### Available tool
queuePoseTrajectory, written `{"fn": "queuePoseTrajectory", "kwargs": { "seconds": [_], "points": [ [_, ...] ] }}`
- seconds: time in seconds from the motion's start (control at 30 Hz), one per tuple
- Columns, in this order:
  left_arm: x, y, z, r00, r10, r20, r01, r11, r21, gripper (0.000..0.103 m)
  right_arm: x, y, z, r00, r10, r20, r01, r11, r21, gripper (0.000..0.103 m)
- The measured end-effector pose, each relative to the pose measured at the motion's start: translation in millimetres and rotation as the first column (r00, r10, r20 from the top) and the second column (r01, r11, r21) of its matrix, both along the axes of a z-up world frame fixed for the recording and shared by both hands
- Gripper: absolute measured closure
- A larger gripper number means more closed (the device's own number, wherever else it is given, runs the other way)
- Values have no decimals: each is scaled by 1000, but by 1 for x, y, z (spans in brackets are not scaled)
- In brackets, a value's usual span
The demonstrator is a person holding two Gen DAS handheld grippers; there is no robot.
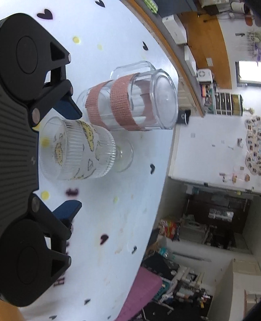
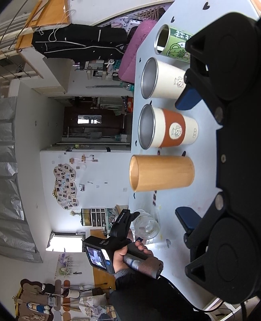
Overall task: Flip cup upright
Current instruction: 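Move the left gripper down around the upside-down ribbed glass, then close the left gripper on the glass and tip it onto its side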
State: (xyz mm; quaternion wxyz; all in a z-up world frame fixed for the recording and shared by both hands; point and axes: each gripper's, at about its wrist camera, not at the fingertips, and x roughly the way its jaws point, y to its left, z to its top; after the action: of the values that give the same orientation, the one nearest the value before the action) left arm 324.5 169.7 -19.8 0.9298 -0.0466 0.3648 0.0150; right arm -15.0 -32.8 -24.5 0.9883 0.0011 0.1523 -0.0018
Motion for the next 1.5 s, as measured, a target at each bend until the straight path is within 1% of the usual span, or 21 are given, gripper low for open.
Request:
{"fn": "queuePoseTrajectory", "kwargs": {
  "seconds": [0.1,0.2,0.23,0.43,0.57,0.7,0.8,0.87,0.93,1.07,1.17,1.27,1.33,1.37,1.4,1.47,1.5],
  "points": [
    [1,-7,-5,1000,23,-2,-23,998,66,22,-1,1,-1,1000,5,3,-5,1000,2,0],
    [3,-11,-8,1000,20,2,-20,992,122,31,-2,1,0,1000,10,1,-10,1000,1,0],
    [2,-11,-8,1000,16,2,-16,991,132,31,-2,1,0,1000,10,0,-10,1000,1,0],
    [-4,-8,-10,1000,-8,13,6,991,131,32,-1,1,0,1000,8,0,-8,1000,3,0],
    [-28,-10,-11,996,-88,17,85,984,159,33,0,0,-1,1000,5,2,-5,1000,4,0],
    [-67,-14,-14,980,-194,39,181,959,218,32,0,-1,1,1000,6,6,-6,1000,7,0],
    [-103,-12,-15,961,-274,45,256,936,240,33,-1,0,2,1000,9,10,-9,1000,4,0],
    [-129,-9,-16,943,-331,46,309,917,253,33,-1,1,3,1000,11,13,-11,1000,3,0],
    [-154,-6,-16,922,-385,40,362,894,264,33,-1,3,4,1000,15,15,-15,1000,2,0],
    [-199,2,-15,872,-490,17,467,841,274,33,0,7,5,999,26,20,-26,1000,-1,0],
    [-223,5,-16,839,-544,7,518,803,293,32,2,10,7,999,47,20,-47,999,5,0],
    [-234,10,-17,814,-581,-1,552,774,309,32,5,18,10,996,86,23,-86,996,7,0],
    [-242,14,-17,801,-599,-3,570,760,312,32,10,24,15,991,133,30,-133,991,12,0],
    [-243,16,-18,795,-607,-3,577,754,313,32,14,26,18,986,166,35,-167,986,20,3],
    [-245,18,-18,788,-616,-2,585,748,313,32,20,29,22,976,212,40,-214,976,33,11],
    [-248,22,-20,773,-635,1,603,735,312,32,37,34,28,952,303,40,-305,949,77,16],
    [-249,25,-20,766,-643,3,611,729,308,32,49,37,30,938,345,31,-346,933,98,23]
  ]
}}
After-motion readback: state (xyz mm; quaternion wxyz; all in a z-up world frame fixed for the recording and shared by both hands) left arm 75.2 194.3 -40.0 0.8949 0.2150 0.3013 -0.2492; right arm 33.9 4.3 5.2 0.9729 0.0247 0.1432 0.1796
